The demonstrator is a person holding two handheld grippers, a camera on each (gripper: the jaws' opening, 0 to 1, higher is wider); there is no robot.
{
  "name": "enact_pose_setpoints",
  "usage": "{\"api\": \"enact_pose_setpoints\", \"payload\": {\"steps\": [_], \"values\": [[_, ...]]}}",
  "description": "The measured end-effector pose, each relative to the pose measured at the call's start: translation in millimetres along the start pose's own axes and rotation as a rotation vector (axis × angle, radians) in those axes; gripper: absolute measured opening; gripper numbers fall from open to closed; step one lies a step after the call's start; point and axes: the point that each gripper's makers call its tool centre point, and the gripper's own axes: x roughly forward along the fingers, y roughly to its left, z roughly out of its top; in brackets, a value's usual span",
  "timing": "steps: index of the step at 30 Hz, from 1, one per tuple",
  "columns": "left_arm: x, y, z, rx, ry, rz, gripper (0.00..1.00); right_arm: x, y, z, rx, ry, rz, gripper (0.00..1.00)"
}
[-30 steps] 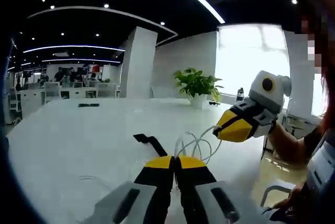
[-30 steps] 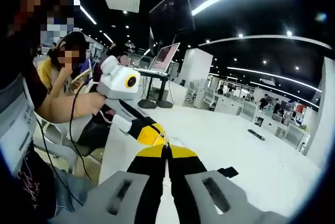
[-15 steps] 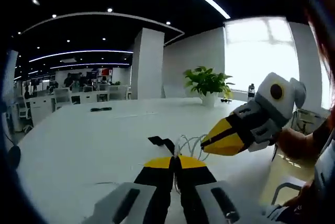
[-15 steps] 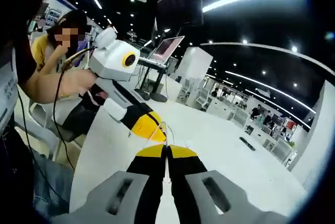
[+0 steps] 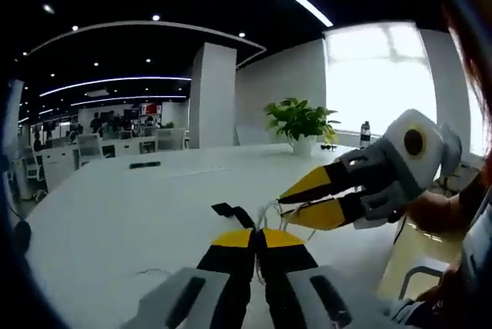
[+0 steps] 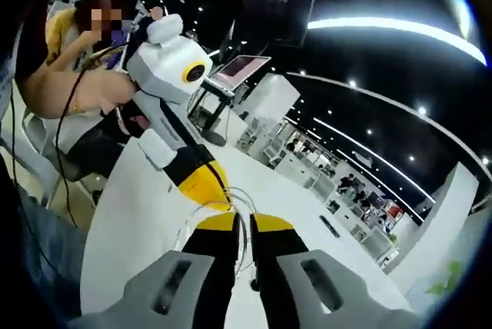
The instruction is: Peel open the Velcro strap on the desktop, arrange the wired earphones neatly onto it, and close the Velcro strap to secure them.
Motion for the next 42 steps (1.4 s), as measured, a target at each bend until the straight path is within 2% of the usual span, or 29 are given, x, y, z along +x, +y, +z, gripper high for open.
{"api": "enact_pose_setpoints", "payload": {"steps": [4, 7, 15, 20, 25, 35, 42], "values": [[0, -4.2, 0.1, 0.046, 0.014, 0.005, 0.06, -2, -7, 0.6, -0.009, -0.004, -0.024, 0.11], [-1, -5.0, -0.5, 0.101, 0.035, 0.015, 0.06, -3, -9, -0.6, -0.031, -0.004, -0.025, 0.16], [-2, -11.3, -1.7, 0.215, 0.085, 0.014, 0.06, 2, -4, -7.9, -0.032, 0.021, 0.054, 0.16], [-3, -14.4, -3.8, 0.262, 0.109, 0.019, 0.06, 5, -2, -12.4, -0.052, 0.046, 0.072, 0.14], [-3, -15.8, -5.1, 0.269, 0.116, 0.012, 0.06, 6, 1, -14.8, -0.081, 0.062, 0.071, 0.08], [0, -12.3, -6.5, 0.24, 0.1, 0.012, 0.07, 5, 3, -17.7, -0.082, 0.074, 0.075, 0.06], [-7, -5.7, -3.5, 0.208, 0.053, 0.026, 0.11, 7, 3, -19.5, -0.081, 0.082, 0.07, 0.05]]}}
